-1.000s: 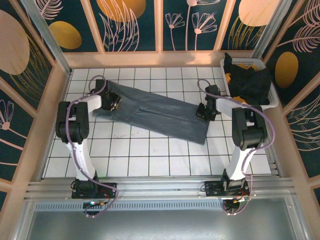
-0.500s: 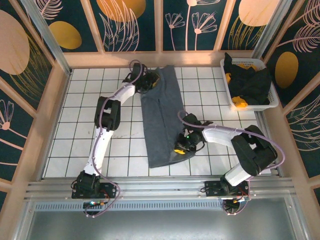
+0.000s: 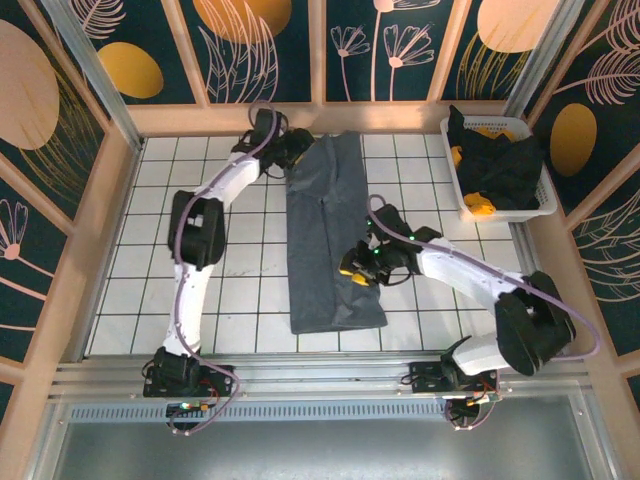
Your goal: Fold and stack the t-shirts
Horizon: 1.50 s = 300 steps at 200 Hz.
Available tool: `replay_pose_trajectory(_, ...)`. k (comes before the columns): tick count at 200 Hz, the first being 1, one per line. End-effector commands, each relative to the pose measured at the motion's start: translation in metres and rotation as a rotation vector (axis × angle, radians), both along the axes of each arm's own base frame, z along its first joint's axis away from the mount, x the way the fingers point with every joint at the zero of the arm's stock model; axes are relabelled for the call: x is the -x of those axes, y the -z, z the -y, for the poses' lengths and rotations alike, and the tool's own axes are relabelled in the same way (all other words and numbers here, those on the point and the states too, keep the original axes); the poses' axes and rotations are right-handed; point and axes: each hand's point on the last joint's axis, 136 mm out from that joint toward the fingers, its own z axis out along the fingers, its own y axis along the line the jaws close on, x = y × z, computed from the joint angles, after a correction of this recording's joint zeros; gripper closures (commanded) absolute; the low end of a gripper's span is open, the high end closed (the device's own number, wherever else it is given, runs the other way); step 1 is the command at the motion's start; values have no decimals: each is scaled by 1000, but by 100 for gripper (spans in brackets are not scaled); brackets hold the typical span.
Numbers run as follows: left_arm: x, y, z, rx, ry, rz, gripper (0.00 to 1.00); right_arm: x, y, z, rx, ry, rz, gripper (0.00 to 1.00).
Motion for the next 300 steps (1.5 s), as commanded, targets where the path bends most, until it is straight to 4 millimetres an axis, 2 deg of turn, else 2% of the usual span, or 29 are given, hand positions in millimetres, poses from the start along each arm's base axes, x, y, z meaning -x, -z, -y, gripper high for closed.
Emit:
replay_pose_trajectory(1,66,-8,-8,-128,98,-44,44,17,17,51,235,-34,3,60)
replay_pose_trajectory(25,174,43,-22,-248,264,-224,49,37,31,75,326,-107,-2,54)
replay_pose_trajectory(46,276,82,-32,-292,410,-387,51,59,49,77,314,-178,-54,54)
replay_pose_trajectory(63,349,98,-32,-275,507,-478,50,68,59,71,287,-224,-61,54)
replay_pose_trajectory(75,387,107,-28,-259,559,-537,50,71,66,68,275,-242,-72,55)
replay_pose_trajectory(91,415,112,-21,-264,602,-566,49,75,76,66,275,-256,-100,56)
replay_pose_trajectory(130,440,126,-10,-285,654,-619,49,84,92,64,277,-290,-152,63)
replay_pose_trajectory(159,451,136,-16,-330,672,-659,51,88,92,59,265,-305,-167,64)
replay_pose_trajectory(182,458,135,-25,-354,684,-673,51,91,91,59,263,-307,-175,64)
replay_pose_trajectory(200,466,133,-22,-328,701,-688,52,93,90,58,257,-308,-183,64)
replay_pose_trajectory(220,465,137,-17,-321,706,-689,53,94,90,55,245,-311,-184,68)
replay_pose_trajectory(248,448,138,2,-294,702,-663,57,95,87,51,223,-313,-189,76)
replay_pose_trajectory(261,439,137,9,-303,710,-646,64,94,82,48,215,-311,-183,83)
replay_pose_trajectory(273,434,137,13,-314,714,-635,74,92,78,47,214,-305,-172,93)
replay_pose_trajectory(285,431,136,12,-327,712,-627,91,88,73,47,218,-295,-156,100)
replay_pose_trajectory(291,432,137,10,-339,708,-629,100,87,71,47,223,-289,-153,100)
replay_pose_trajectory(300,432,135,5,-356,699,-627,100,84,67,48,231,-285,-145,100)
